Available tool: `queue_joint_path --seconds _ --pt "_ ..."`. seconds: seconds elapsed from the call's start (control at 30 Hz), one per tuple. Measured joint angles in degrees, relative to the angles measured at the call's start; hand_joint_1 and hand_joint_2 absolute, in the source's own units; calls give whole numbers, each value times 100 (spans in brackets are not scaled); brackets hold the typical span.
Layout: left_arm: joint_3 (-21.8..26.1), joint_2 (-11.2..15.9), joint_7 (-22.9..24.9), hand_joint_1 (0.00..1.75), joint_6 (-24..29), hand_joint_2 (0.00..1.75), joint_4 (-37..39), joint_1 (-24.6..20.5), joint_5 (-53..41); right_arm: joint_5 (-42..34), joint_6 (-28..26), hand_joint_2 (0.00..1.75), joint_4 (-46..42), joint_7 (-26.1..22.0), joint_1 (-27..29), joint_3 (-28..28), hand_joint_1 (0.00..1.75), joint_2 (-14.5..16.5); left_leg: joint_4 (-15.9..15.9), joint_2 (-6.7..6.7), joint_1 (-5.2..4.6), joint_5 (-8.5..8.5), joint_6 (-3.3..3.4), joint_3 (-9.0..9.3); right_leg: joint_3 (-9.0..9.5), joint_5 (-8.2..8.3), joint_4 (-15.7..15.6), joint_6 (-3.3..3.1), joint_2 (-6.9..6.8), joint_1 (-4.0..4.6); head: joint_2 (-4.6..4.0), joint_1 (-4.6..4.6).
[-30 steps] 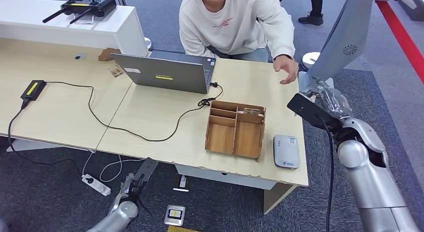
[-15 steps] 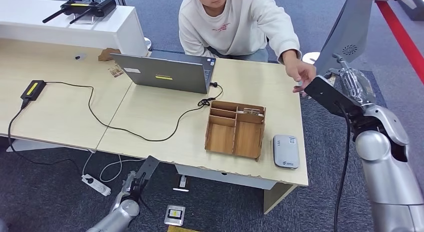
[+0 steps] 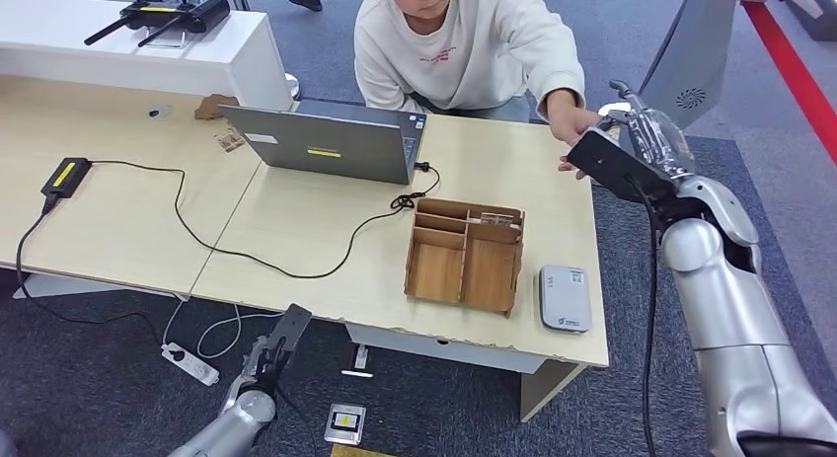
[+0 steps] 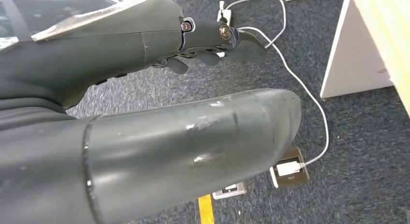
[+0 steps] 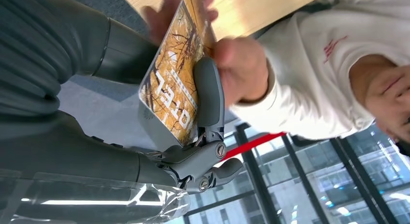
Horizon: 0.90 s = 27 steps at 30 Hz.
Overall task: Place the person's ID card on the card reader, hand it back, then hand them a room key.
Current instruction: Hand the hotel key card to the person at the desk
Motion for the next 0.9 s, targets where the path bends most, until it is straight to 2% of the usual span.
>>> queue_joint_path --seconds 0.13,0.3,0.33,0.47,0.5,0.67,0.9 --pt "-4 50 22 0 -83 0 -37 57 149 47 -79 175 731 -138 -283 172 175 327 0 0 2 0 0 -1 -2 0 1 0 0 2 0 0" --pt "-15 368 -91 0 -345 0 -74 65 442 58 -120 175 1416 -243 -472 353 175 700 0 -4 13 -1 -1 -8 -6 -1 2 -1 -2 8 0 1" --pt "-13 417 -104 0 -345 0 -79 76 498 59 -119 175 1527 -271 -502 386 170 765 0 -4 13 -1 -1 -9 -8 -2 2 -1 -3 9 0 -1" --pt "-13 555 -105 0 -328 0 -137 177 693 59 -120 175 1878 -344 -608 505 6 1002 0 -4 14 -3 -4 -16 -15 -5 3 -5 -3 14 0 1" --pt "-16 583 -99 0 -327 0 -161 204 736 60 -132 175 1955 -353 -635 533 0 1058 0 -3 14 -4 -4 -17 -16 -6 3 -5 -3 14 0 2" --pt "-33 742 -86 0 -286 0 -291 304 913 53 -295 175 2220 -397 -714 660 0 1273 0 -2 14 -8 -6 -17 -18 -11 0 -3 -3 14 0 1" --pt "-104 863 -86 0 -233 0 -405 370 1063 -9 -396 175 2370 -422 -800 707 0 1396 0 -2 13 -6 -6 -14 -15 -7 -1 -4 -3 13 0 2"
